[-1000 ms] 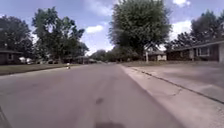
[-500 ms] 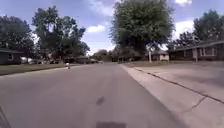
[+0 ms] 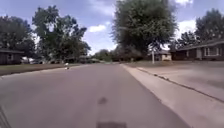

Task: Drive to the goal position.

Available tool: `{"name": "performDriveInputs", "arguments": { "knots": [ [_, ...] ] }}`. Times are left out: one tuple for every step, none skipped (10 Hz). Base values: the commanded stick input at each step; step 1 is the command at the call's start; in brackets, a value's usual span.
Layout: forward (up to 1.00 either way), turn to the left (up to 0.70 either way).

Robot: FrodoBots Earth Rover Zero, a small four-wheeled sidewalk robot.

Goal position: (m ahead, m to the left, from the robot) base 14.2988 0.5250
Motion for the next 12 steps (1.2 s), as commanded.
{"name": "performDriveInputs", "arguments": {
  "knots": [
    [1.00,0.40],
    [1.00,0.22],
    [1.00,0.07],
    [1.00,0.00],
    [1.00,0.00],
    [1.00,0.00],
    [1.00,0.00],
    [1.00,0.00],
    [1.00,0.00],
    [1.00,0.00],
    [1.00,0.00],
    [1.00,0.00]
  ]
}}
